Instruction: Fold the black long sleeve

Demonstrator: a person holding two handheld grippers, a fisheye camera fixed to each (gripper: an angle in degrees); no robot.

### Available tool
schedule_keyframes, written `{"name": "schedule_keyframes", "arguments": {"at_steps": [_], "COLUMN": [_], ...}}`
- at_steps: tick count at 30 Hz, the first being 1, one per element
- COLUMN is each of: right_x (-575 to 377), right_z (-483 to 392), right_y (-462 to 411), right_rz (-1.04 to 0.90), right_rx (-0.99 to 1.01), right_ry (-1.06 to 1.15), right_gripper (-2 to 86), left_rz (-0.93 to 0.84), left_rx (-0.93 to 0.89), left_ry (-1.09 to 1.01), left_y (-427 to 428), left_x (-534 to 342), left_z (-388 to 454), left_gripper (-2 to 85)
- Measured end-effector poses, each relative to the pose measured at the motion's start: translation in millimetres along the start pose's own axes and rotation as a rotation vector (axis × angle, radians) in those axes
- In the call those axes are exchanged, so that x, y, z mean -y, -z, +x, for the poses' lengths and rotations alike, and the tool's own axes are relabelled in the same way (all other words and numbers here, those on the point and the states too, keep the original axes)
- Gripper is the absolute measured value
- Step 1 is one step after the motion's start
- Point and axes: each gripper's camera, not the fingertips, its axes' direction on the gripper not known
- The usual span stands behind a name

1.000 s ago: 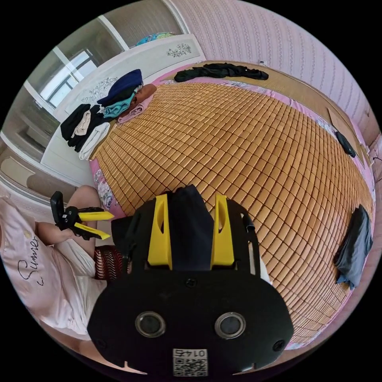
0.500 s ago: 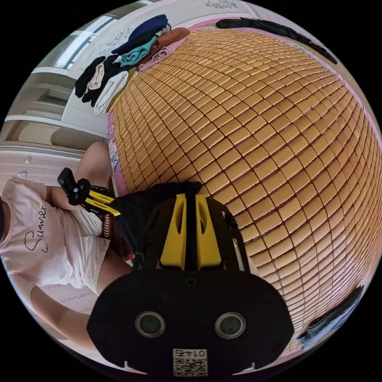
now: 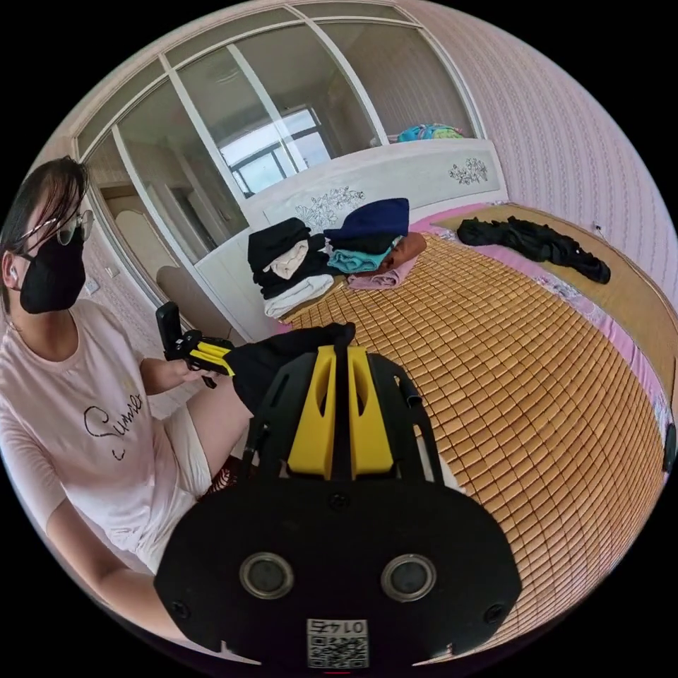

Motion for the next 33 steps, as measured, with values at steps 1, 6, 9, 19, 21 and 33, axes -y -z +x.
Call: {"name": "schedule_keyframes", "arguments": {"at_steps": [1, 6, 9, 19, 21, 33], "right_x": [17, 214, 332, 346, 295, 78], "right_z": [-2, 4, 30, 11, -14, -164], "right_y": [-8, -106, -165, -290, -278, -174], "right_rz": [0.000, -0.030, 0.023, -0.229, -0.191, -0.270], "right_rx": [0.011, -0.002, -0.077, -0.300, -0.231, -0.664], "right_ry": [0.026, 0.125, -0.039, -0.136, -0.178, -0.778], "right_gripper": [1.6, 2.4, 4.1, 8.5, 7.7, -0.9], "left_rz": [0.013, 0.125, 0.120, -0.067, -0.097, -0.208], "left_rx": [0.028, 0.299, 0.495, 0.640, 0.594, 0.375], "left_ry": [-0.006, 0.009, 0.140, 0.232, 0.214, 0.285], "left_y": [10, 93, 118, 116, 103, 45], "left_x": [3, 64, 121, 124, 114, 79], "left_z": [-7, -102, -183, -212, -169, 132], "left_gripper": [1.8, 2.7, 6.3, 13.9, 14.3, 9.6]}}
